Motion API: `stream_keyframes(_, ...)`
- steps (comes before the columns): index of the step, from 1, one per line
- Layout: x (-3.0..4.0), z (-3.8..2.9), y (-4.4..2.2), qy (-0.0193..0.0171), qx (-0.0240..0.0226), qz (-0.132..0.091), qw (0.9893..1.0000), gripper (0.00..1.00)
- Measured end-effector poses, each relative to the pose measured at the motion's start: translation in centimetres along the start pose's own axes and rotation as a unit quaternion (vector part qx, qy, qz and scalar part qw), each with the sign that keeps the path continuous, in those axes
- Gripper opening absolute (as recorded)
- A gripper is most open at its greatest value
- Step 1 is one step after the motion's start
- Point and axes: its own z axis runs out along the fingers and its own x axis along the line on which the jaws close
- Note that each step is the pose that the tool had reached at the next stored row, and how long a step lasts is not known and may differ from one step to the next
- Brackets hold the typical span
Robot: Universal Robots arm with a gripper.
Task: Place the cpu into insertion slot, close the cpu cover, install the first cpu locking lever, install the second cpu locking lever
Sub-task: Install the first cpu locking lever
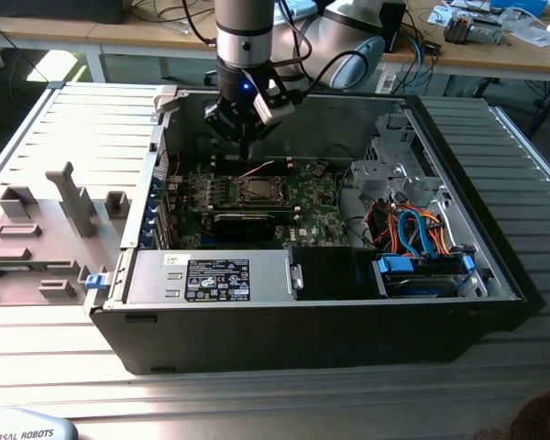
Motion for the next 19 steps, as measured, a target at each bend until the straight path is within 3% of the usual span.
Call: stream_keyframes(19, -0.43, 0.79, -0.03, 0.0000, 0.0001, 0.000, 1.0000, 0.11)
